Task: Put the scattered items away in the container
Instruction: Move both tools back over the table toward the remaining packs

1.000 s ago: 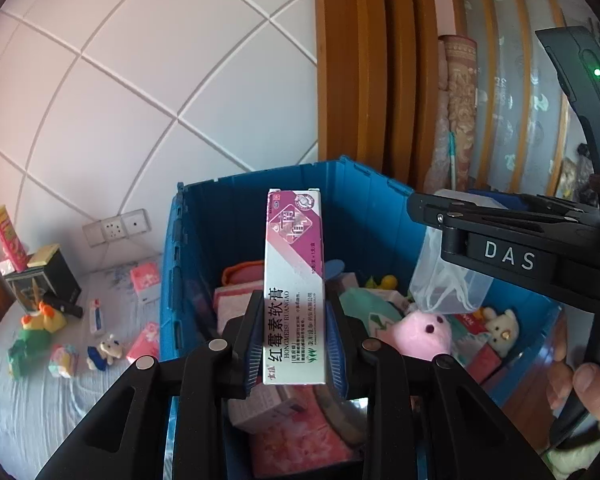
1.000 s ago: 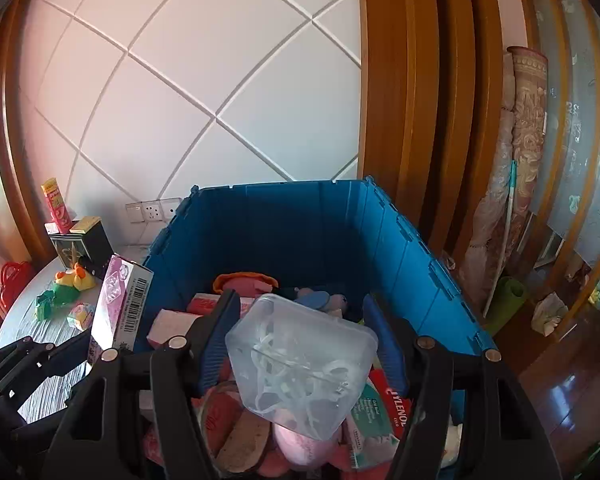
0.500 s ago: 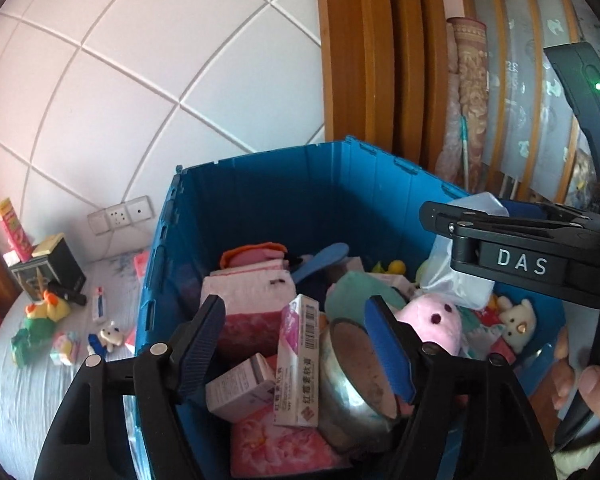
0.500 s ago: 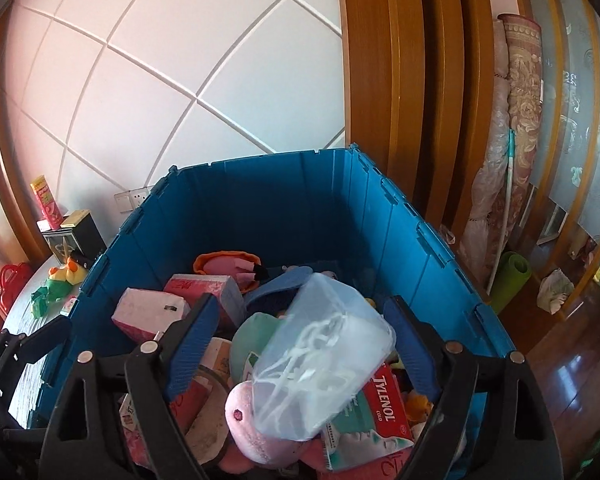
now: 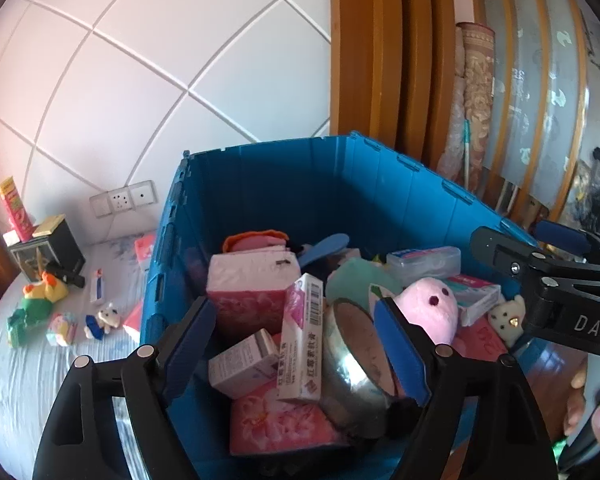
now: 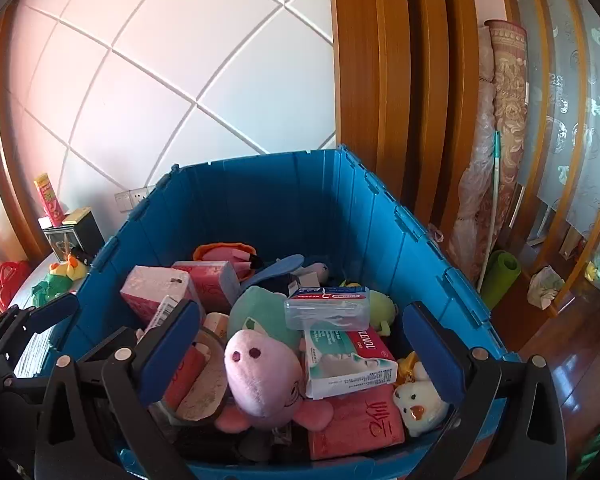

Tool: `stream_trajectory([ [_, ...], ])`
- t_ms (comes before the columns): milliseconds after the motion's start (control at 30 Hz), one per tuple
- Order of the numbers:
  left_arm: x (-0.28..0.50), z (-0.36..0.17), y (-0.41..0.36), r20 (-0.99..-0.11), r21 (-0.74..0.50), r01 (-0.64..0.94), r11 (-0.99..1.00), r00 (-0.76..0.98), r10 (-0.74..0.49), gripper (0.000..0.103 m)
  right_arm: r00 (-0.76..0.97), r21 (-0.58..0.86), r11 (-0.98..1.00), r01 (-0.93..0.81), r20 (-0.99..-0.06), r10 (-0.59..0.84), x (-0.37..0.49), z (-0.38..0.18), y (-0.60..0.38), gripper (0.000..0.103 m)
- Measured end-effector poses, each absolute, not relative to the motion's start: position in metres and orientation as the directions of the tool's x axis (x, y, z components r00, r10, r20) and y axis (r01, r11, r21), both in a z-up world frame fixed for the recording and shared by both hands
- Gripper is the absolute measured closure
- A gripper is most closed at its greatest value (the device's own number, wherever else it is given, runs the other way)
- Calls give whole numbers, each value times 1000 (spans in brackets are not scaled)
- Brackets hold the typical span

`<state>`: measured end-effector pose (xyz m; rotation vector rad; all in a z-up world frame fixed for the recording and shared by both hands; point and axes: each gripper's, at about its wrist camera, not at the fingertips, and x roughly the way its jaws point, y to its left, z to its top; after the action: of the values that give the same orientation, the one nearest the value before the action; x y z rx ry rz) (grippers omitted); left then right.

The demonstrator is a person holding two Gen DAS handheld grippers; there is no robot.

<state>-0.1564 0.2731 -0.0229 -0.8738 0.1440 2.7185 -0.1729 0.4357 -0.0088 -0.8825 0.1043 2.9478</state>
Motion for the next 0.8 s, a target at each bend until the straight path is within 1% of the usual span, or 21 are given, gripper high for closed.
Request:
stream_trajectory([
  [200,-137,-22,245,-577,52,-237,-970,-800,164,19,-854,60,-997,-43,-521,5,-156,-6,416,0],
  [367,-124,-22,197,-576,27,-194,-981,-804,143,19,-857,57,-998,1,-515,-30,-144,-6,380,0],
  [533,-114,-24,129,-578,11,-134,-991,-809,103,18,-866,54,-997,47,-495,-68,-133,-2,328,0],
  [700,-107,-37,40,-609,5,-29,-1000,-793,20,18,-860,47,-992,118,-494,-126,-130,-2,258,0],
  [800,-102,-48,-13,-626,34,38,-999,-778,-51,18,-854,54,-986,160,-493,-166,-126,-5,213,0],
])
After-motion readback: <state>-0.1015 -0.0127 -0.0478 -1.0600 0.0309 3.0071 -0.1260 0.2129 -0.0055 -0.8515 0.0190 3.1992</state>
